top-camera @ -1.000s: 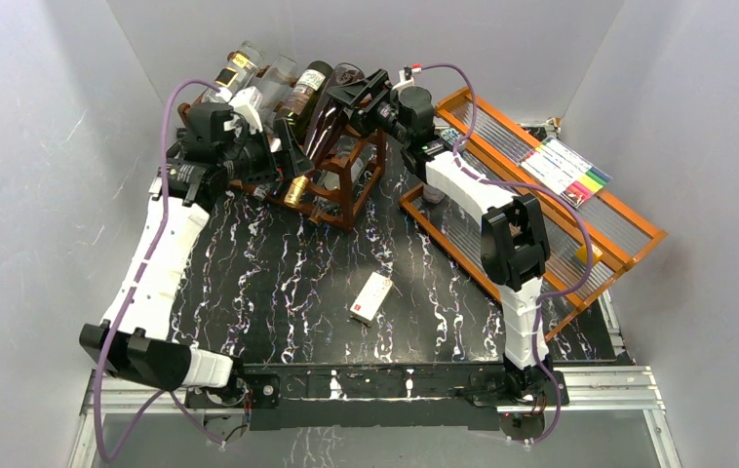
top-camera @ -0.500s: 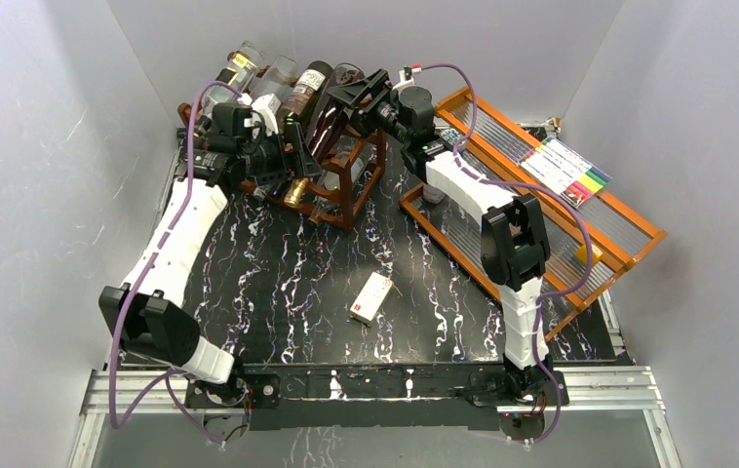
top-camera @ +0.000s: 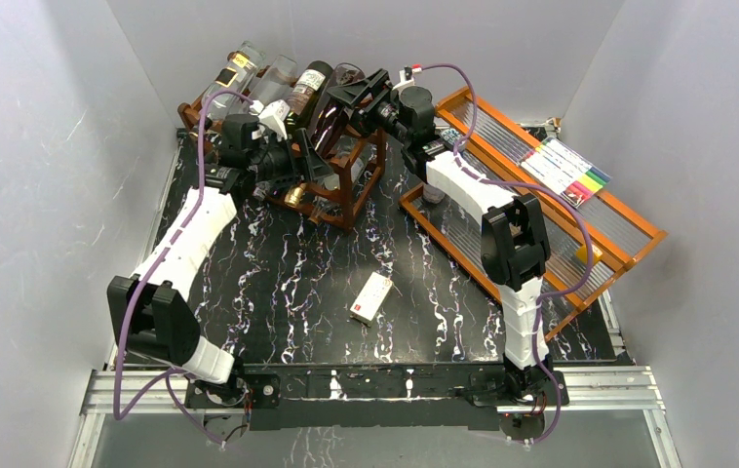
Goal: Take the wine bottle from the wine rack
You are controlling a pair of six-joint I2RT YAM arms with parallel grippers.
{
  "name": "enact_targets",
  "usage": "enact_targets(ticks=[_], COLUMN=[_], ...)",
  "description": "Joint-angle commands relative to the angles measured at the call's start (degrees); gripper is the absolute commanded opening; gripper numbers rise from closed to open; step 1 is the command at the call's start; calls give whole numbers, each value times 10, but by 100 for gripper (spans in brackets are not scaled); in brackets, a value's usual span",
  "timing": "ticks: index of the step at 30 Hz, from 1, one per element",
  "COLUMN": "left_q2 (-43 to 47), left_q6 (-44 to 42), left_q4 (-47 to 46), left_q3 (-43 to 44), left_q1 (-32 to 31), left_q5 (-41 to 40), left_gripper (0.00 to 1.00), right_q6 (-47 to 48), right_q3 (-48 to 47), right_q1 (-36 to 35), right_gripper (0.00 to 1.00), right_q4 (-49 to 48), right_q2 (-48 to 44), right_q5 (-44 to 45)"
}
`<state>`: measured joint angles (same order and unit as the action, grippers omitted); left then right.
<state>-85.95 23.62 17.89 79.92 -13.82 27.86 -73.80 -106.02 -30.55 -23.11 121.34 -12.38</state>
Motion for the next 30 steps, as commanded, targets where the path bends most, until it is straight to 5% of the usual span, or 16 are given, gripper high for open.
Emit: enact_targets(ticks=[1,5,13,19,23,30], left_q2=[14,19,21,26,43,72], left_q6=[12,7,2,-15,-22,15], left_q4=[-77,-99,-124,-111,-105,-140], left_q3=[-21,-32,-38,-30,-31,-48], left_q1=[1,2,1,2,1,2], left_q5=[12,7,4,9,8,6], left_gripper=[64,50,57,21,2,0], right_q6=[-47,-48,-49,-46,-35,-7], right_q3=[4,1,-3,-4,15,29], right_q1=[10,9,9,9,9,9], right_gripper=[33,33,34,37,49,78], right_q4=[-44,-43,-41,-49,-64,-51], right_q2=[-21,-21,-19,-22,-31,-45], right_q5=[1,1,1,-5,-3,6])
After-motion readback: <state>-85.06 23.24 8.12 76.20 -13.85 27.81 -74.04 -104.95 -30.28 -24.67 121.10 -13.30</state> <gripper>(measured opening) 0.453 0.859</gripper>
